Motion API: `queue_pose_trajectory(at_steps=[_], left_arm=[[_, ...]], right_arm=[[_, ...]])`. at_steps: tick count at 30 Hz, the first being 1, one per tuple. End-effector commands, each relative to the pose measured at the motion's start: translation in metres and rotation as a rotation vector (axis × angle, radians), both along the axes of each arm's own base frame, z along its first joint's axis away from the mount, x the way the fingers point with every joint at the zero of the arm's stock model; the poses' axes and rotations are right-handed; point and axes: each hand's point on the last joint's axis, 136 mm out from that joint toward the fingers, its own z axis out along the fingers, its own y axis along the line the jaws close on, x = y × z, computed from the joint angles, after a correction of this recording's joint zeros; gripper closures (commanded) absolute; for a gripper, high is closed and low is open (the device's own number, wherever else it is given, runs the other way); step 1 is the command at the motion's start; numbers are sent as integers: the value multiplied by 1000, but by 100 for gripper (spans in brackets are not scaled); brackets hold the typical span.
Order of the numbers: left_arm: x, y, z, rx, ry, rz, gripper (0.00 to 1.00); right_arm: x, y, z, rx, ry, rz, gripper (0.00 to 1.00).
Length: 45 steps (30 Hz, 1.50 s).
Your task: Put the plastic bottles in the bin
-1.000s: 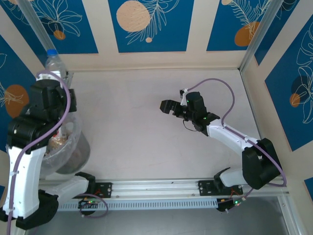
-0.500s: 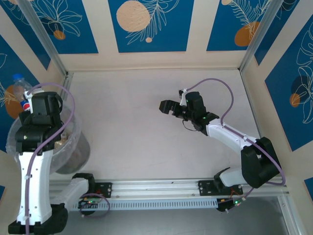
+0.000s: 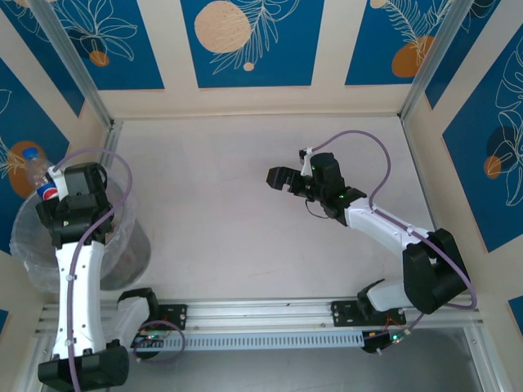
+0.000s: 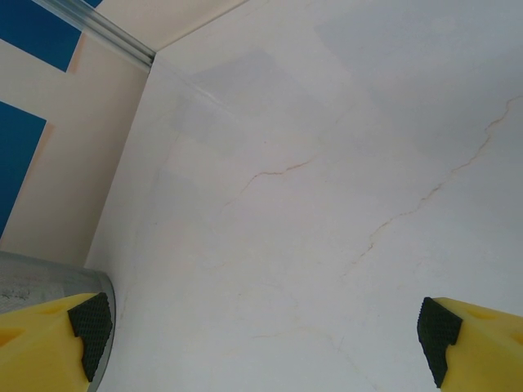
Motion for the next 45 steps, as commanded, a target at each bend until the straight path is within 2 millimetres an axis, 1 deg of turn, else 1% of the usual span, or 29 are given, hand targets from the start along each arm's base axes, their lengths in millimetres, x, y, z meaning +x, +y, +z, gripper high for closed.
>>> queue_pose_trajectory(at_steps=[1,2,4,7,10,12,14,17,20,23,26,30,32,33,36,37,39,40,42,43,45], left_arm=[[-1,13,10,37,-49,65,30],[-2,15,11,35,-47,75,28],[-3,16,17,35,-49,88,19],[-6,17,34,42,-64,101,6],[-8,14,51,28,-89,94,1],[-6,9,58,-4,-119,60,1],[-3,1,63,-42,-148,21,1],[8,-19,66,-123,-200,-79,1],[23,-45,70,-177,-242,-191,1],[41,-77,82,-187,-289,-323,1],[67,-122,90,-228,-335,-497,1],[102,-193,94,-198,-341,-744,1],[117,-224,87,-203,-329,-860,1],[124,-239,80,-227,-315,-914,1],[139,-264,56,-260,-296,-1008,1],[142,-267,48,-255,-300,-1020,1],[151,-273,25,-227,-302,-1044,1],[154,-274,18,-214,-310,-1050,1],[160,-275,-7,-194,-288,-1067,1],[162,-273,-20,-192,-271,-1061,1],[166,-263,-43,-193,-250,-1030,1]], right_arm=[[3,3,11,8,-31,26,2],[3,3,11,6,-29,25,2],[2,2,9,2,-26,23,2],[2,-1,7,-2,-21,13,2],[3,-2,7,-3,-21,10,1],[3,-2,7,-2,-22,9,2],[4,-3,8,-4,-22,5,2],[4,-8,8,-12,-25,-16,1],[5,-17,10,-26,-36,-46,0],[7,-29,11,-52,-46,-87,0],[9,-42,12,-77,-58,-129,0],[11,-64,11,-125,-64,-196,0],[11,-76,13,-156,-85,-230,0],[10,-83,13,-178,-100,-245,1],[11,-108,16,-257,-151,-303,0],[11,-116,17,-280,-164,-321,0],[12,-136,15,-335,-185,-365,0],[12,-144,13,-358,-188,-383,0],[11,-162,9,-403,-191,-420,0],[11,-170,7,-425,-193,-434,0],[10,-188,-2,-466,-186,-466,1]])
